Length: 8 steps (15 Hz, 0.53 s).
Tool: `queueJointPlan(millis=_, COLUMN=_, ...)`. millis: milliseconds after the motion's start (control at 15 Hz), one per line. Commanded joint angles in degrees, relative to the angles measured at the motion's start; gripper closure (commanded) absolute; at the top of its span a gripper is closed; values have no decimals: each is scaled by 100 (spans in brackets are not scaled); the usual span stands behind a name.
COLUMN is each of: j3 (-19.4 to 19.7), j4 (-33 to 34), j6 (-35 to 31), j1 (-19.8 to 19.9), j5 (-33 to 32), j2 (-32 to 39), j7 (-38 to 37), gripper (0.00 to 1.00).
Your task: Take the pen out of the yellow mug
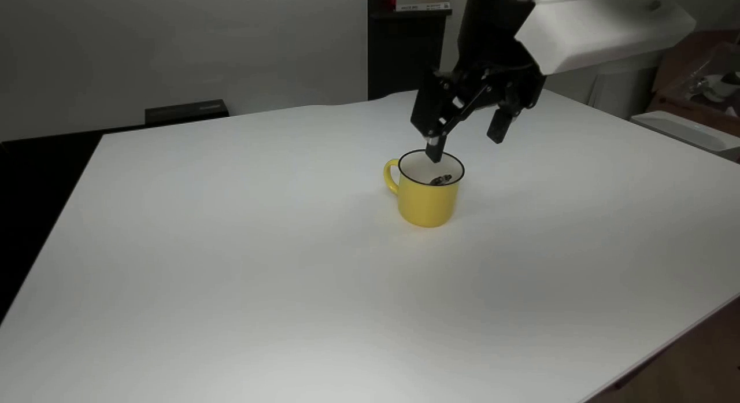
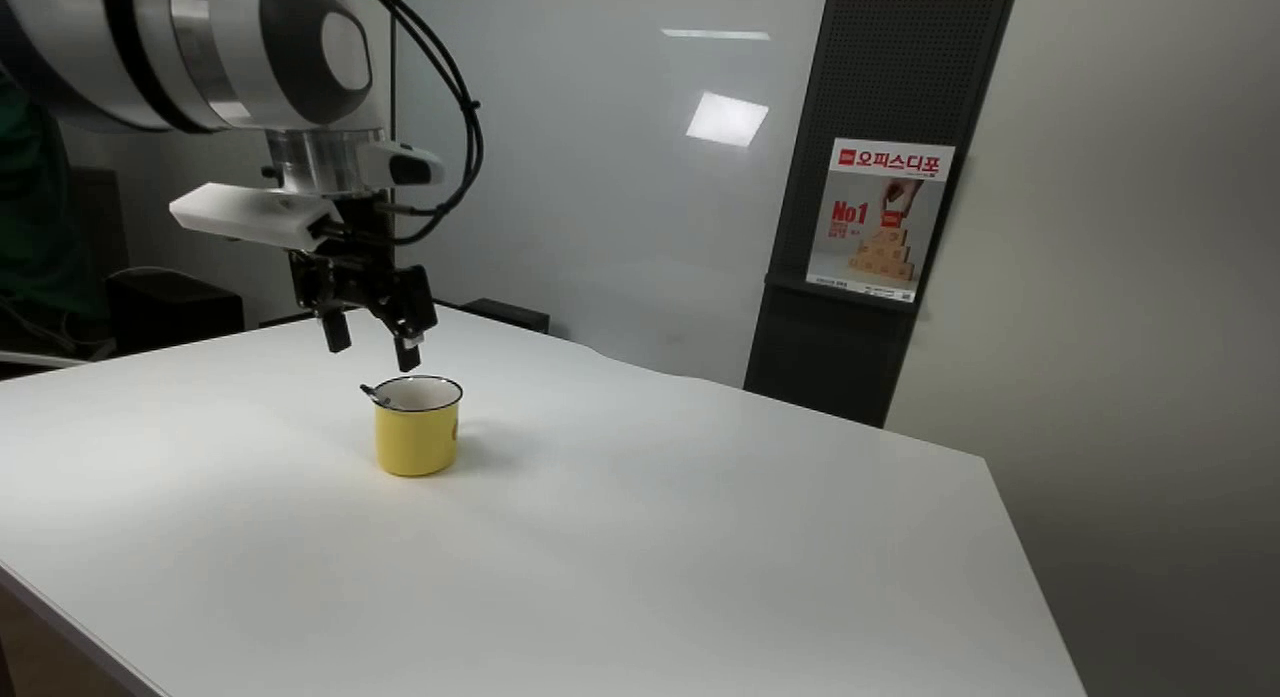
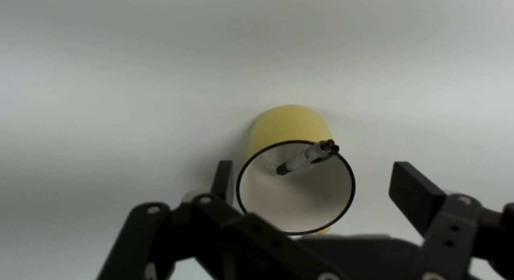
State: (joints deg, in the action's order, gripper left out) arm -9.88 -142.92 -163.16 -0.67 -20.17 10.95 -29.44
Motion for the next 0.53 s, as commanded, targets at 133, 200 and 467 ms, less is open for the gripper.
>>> queueJointPlan(millis=133, j3=166, j4=509, j6=-117, j1=-163, j5=-122, j2=721, j7=-230, gripper=0)
queueJointPlan(millis=200, j3=160, j4=556, j6=-150, j1=-168, j5=-90, j2=797, j7=-205, gripper=25)
queueJointPlan(millis=467, j3=37, j4=645, j6=-194, j1=-111, j5=88, j2=964, j7=-69, gripper=47)
